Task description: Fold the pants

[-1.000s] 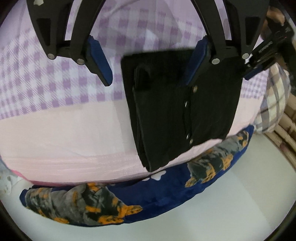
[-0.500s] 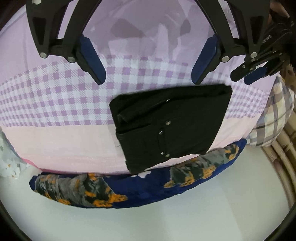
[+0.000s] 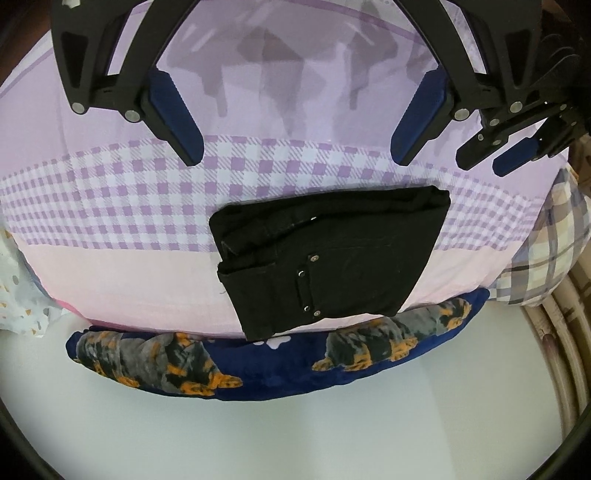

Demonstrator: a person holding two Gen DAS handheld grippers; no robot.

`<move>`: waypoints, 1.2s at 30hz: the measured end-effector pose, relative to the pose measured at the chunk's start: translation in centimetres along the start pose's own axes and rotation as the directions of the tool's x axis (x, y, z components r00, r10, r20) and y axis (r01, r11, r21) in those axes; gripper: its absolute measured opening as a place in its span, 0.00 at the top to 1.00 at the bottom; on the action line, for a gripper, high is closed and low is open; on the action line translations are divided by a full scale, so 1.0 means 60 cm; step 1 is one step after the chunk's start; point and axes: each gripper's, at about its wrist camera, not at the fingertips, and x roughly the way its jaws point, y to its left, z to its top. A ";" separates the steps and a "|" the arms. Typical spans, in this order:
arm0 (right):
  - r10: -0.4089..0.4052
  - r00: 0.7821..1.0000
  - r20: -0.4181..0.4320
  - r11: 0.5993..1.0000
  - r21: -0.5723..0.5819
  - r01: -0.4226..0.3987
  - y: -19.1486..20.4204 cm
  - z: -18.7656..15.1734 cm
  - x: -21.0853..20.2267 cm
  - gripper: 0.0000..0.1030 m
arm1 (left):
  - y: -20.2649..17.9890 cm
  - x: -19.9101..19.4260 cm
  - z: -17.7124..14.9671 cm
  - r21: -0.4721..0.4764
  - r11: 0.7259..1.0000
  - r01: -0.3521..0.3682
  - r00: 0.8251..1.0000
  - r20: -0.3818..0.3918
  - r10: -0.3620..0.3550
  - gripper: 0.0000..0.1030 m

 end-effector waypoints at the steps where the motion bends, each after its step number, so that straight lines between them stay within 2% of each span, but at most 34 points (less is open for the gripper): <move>1: -0.001 1.000 0.003 1.000 0.003 0.001 -0.001 0.000 0.000 0.03 | -0.001 -0.002 -0.001 0.000 1.000 -0.003 1.000 0.003 0.003 0.47; 6: 0.002 1.000 0.007 1.000 0.014 -0.003 -0.003 0.002 -0.003 0.03 | -0.005 -0.006 -0.004 -0.001 1.000 -0.016 1.000 0.009 0.016 0.47; 14: -0.041 0.998 0.039 0.998 -0.047 0.043 0.008 0.006 -0.012 0.02 | -0.010 -0.009 -0.010 0.006 0.999 -0.034 0.999 0.017 0.034 0.47; 36: -0.039 0.999 0.024 0.998 -0.050 0.040 0.007 0.003 -0.005 0.02 | -0.006 -0.010 -0.012 0.003 0.999 -0.044 0.999 0.021 0.044 0.47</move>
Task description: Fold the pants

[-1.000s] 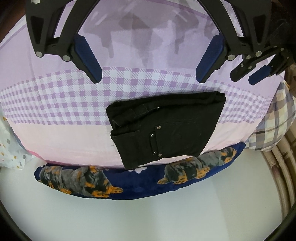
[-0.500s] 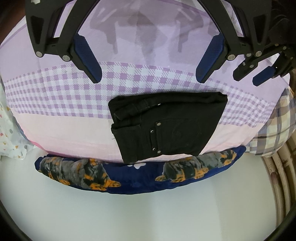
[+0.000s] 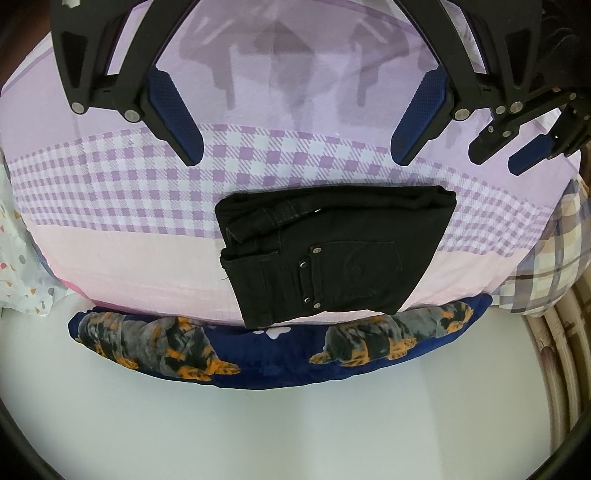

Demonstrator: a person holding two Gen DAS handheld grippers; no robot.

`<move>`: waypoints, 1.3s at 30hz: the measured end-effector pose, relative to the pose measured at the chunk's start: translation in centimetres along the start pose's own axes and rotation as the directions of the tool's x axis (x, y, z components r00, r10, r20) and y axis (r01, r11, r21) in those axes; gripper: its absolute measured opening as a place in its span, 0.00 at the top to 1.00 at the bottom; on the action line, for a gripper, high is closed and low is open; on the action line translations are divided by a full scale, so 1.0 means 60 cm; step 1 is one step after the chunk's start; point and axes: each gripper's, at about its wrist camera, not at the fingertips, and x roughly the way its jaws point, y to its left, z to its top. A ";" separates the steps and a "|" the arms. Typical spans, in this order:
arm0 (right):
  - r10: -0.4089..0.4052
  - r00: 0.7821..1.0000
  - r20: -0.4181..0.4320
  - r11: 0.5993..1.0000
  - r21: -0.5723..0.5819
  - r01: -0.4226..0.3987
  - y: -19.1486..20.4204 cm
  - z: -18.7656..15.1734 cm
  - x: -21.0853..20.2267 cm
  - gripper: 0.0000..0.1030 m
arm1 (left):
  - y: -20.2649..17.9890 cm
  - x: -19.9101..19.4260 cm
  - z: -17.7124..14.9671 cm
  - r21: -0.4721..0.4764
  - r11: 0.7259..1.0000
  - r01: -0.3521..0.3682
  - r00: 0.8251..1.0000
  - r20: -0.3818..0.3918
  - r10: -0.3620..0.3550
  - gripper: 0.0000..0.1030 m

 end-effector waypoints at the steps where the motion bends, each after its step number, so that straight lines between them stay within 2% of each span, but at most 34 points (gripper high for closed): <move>1: 0.001 1.000 -0.001 1.000 0.000 -0.001 0.000 0.000 0.001 0.02 | 0.000 -0.001 0.000 -0.001 1.000 -0.001 1.000 0.000 0.001 0.47; 39: 0.015 0.999 -0.035 1.000 0.019 -0.015 -0.005 -0.005 0.014 0.02 | 0.001 -0.001 0.001 0.001 1.000 -0.011 1.000 0.002 0.011 0.47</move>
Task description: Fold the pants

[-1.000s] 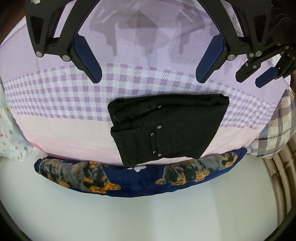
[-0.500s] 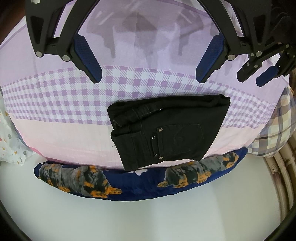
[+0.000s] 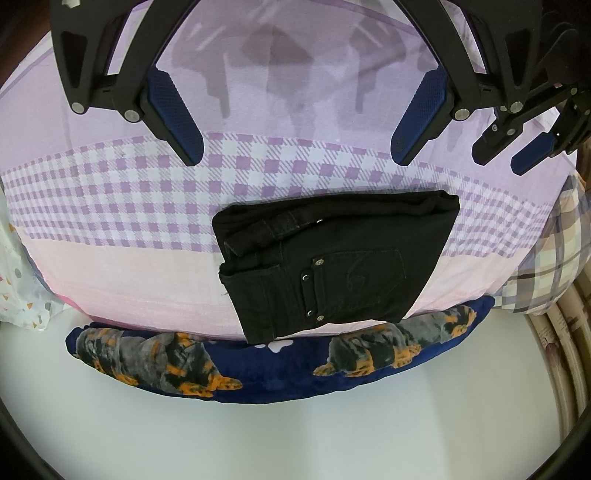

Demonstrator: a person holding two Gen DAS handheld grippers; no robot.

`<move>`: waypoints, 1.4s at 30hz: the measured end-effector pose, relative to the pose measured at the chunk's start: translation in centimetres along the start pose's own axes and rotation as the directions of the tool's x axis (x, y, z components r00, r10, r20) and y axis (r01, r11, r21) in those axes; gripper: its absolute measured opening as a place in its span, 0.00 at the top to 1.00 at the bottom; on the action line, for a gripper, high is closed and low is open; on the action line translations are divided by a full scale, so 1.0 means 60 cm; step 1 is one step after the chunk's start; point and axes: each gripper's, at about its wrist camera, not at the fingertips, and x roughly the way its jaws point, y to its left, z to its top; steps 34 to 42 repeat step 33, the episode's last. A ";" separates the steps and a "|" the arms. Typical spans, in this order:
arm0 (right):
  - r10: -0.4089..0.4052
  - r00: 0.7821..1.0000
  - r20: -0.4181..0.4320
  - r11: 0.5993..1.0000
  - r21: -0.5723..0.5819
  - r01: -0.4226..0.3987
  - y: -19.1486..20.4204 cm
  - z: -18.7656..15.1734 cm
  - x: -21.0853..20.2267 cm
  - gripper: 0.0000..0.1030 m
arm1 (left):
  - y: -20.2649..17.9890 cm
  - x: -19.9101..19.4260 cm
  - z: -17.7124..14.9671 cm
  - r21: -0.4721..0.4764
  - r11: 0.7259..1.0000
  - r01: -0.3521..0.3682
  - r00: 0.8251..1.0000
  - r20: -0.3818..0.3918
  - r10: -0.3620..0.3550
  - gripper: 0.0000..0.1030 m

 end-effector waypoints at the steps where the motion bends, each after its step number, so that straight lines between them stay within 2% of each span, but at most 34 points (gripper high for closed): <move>1: 0.000 1.000 -0.001 1.000 -0.002 0.000 -0.001 0.002 0.001 0.02 | -0.002 0.000 0.000 0.000 1.000 0.001 1.000 0.001 -0.001 0.47; 42: 0.000 1.000 -0.003 1.000 -0.004 0.000 -0.002 -0.001 0.002 0.02 | 0.001 0.007 -0.001 0.010 1.000 0.011 1.000 -0.009 -0.011 0.47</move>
